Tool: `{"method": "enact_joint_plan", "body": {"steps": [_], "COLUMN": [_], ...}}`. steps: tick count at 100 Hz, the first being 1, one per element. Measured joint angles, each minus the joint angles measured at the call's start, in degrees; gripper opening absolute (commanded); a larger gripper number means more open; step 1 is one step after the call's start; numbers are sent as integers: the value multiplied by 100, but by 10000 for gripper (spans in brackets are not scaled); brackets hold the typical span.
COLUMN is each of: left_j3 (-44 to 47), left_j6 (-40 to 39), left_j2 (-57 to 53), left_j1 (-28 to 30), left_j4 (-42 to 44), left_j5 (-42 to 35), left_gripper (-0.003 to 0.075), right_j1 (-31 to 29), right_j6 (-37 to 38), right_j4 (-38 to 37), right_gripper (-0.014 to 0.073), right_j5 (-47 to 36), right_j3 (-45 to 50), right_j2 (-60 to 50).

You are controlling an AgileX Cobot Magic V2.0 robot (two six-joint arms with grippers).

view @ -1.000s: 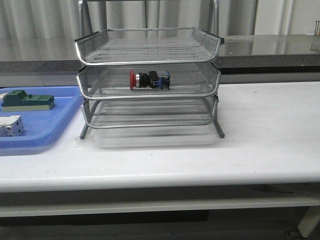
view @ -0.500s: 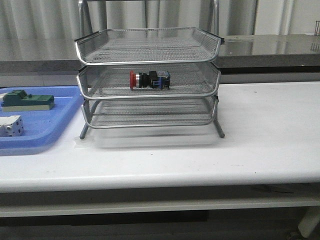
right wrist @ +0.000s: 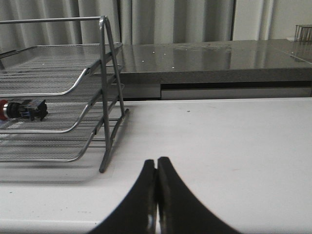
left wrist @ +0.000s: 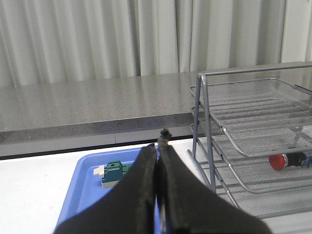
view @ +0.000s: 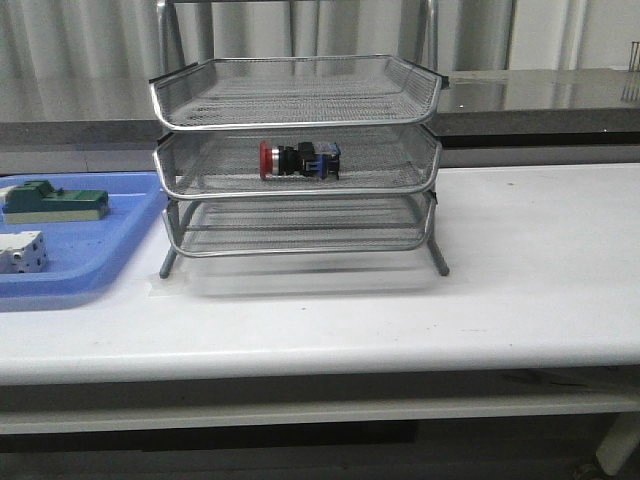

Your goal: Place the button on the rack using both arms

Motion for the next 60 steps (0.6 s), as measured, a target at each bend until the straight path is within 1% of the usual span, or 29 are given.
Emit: {"method": "enact_joint_plan", "body": {"steps": [19,60], "left_j3": [0,0], "left_j6": [0,0], "left_j2": [0,0], "left_j1": [0,0], "left_j4": [0,0], "left_j5": [0,0], "left_gripper": [-20,-20], "right_j1": [-289,-300], "right_j6": [250,325], "right_j4": [-100,-194], "right_gripper": [-57,-57], "right_j5": [-11,64], "right_j3": [112,112], "right_j2": [-12,-12]}}
